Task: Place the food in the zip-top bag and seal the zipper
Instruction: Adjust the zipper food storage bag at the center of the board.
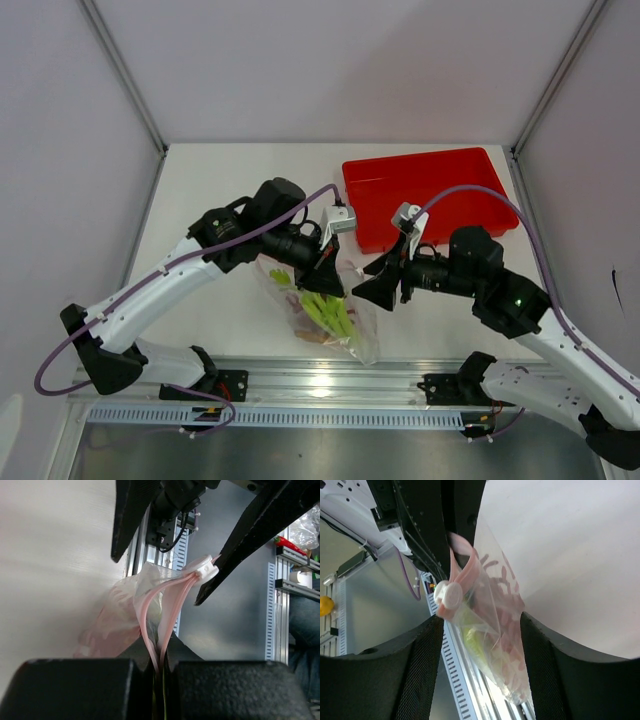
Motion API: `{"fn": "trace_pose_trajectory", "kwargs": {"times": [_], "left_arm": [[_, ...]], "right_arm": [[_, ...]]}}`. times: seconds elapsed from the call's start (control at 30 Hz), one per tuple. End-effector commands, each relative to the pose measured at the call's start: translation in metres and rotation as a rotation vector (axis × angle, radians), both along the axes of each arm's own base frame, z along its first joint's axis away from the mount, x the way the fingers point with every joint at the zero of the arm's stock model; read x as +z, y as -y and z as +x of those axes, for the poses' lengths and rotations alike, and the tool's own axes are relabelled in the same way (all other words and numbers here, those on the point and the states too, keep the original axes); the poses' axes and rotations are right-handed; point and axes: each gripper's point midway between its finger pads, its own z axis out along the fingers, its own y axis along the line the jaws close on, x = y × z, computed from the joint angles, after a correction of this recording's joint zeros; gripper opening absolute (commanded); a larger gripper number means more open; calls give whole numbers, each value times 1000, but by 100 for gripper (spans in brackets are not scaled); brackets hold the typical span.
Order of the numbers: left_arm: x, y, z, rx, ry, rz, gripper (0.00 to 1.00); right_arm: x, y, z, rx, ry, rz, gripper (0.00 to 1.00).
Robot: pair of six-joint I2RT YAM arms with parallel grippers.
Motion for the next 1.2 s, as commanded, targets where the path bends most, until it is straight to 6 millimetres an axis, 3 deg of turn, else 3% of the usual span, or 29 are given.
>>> {"fn": "trace_pose_trajectory", "kwargs": {"times": [0.0,0.13,0.33,0.57,0.6,0.7,0.73,0.77,0.87,0.9,1.03,1.07,1.17], "left_arm": [[14,-2,-10,-21,-34,-52,1],[15,-3,-11,-22,-34,-54,1],[17,-2,-11,-25,-37,-63,1],[16,-2,-10,-24,-52,-64,1],[13,-3,-10,-24,-56,-60,1],[14,-3,-9,-21,-57,-62,1],[14,-3,-8,-18,-56,-64,1],[14,-3,-8,-19,-58,-64,0],[14,-4,-9,-22,-59,-66,0],[14,-4,-8,-20,-58,-67,1],[11,-5,-10,-30,-72,-59,1],[11,-5,-11,-32,-70,-60,1],[11,-5,-12,-35,-72,-59,1]], "right_arm": [[34,-11,8,-12,81,143,63],[34,-14,14,-32,98,167,61],[24,-16,20,-60,108,214,49],[15,-16,18,-67,86,237,22],[22,-16,18,-69,102,268,21],[27,-14,15,-66,98,289,26],[27,-13,16,-74,95,289,39],[27,-12,16,-83,91,286,44],[27,-7,20,-121,102,282,42],[30,-6,20,-127,109,289,40],[28,-6,22,-118,113,234,12],[29,-7,22,-111,127,221,0],[33,-11,27,-103,139,188,0]]}}
